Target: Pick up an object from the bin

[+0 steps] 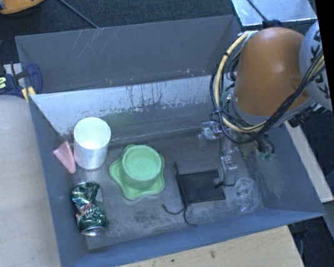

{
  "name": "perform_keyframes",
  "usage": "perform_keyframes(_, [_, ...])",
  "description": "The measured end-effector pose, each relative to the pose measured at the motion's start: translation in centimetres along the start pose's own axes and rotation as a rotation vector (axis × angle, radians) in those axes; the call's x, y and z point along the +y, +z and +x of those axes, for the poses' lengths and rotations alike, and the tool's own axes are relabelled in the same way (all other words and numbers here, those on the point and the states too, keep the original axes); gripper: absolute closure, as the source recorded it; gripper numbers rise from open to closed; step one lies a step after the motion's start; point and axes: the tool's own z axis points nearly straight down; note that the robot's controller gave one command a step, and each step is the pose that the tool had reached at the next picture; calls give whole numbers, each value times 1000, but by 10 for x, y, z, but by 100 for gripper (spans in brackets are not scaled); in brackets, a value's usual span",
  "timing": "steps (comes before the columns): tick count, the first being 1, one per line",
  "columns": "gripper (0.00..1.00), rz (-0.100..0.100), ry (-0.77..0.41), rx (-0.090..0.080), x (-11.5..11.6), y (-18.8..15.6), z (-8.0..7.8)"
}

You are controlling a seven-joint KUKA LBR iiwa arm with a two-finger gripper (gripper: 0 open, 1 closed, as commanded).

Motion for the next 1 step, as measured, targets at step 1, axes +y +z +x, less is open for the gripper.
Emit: perform_keyframes(1, [0,0,0,-9,0,-5,-2])
